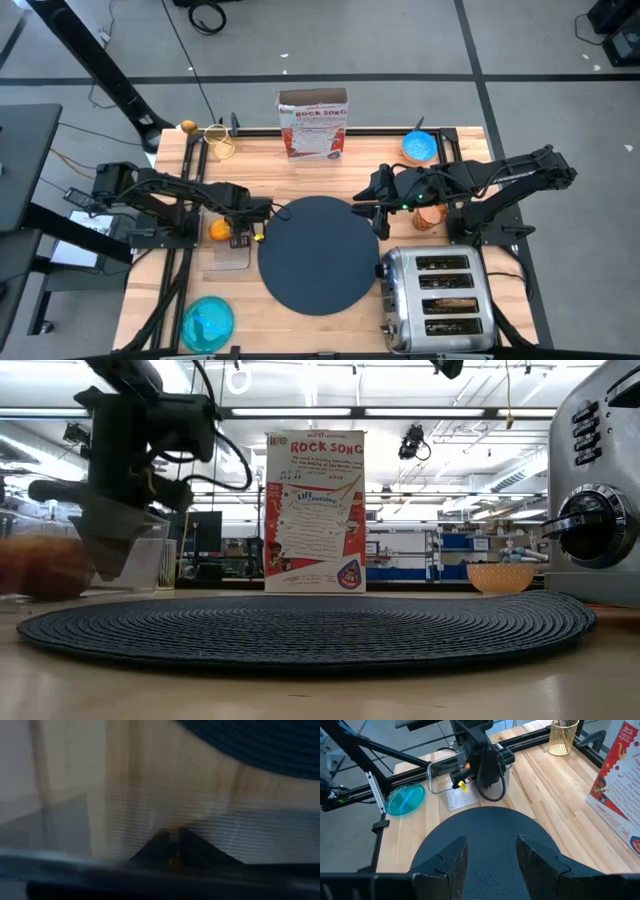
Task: Arrange a breakfast setting
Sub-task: Put the red apple on top of the dark blue placemat beside the blue bowl
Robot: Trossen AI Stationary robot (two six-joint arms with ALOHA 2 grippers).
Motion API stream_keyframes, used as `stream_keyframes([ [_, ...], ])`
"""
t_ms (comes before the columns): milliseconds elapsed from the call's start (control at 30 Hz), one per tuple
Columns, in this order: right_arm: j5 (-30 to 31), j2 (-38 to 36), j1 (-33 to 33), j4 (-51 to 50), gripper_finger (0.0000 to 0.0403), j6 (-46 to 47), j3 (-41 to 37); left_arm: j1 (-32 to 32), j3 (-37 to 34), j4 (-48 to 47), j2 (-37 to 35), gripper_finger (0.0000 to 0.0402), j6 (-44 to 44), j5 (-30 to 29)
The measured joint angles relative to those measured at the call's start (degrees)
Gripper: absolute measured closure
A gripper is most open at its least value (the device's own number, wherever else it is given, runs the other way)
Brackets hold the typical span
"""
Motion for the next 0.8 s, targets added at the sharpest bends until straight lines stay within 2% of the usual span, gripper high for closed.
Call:
stream_keyframes([
  [133,-0.02,-0.66,0.00,0.34,0.0229,-0.01,0.00,0.04,0.58,-0.82,0.56,0.0385,-0.35,0.08],
  [433,0.86,-4.27,-1.19,0.18,0.0229,-2.75,0.00,-0.04,5.95,-12.03,0.42,0.0384,-3.03,0.57],
  [633,2.07,-6.87,-2.51,-0.64,0.0229,-5.72,0.00,-0.04,13.74,-21.98,0.39,0.0385,-5.80,0.63],
  [800,2.12,-8.77,-3.32,-3.08,0.0229,-7.12,0.00,-0.04,22.84,-32.31,0.39,0.0385,-7.20,0.80],
])
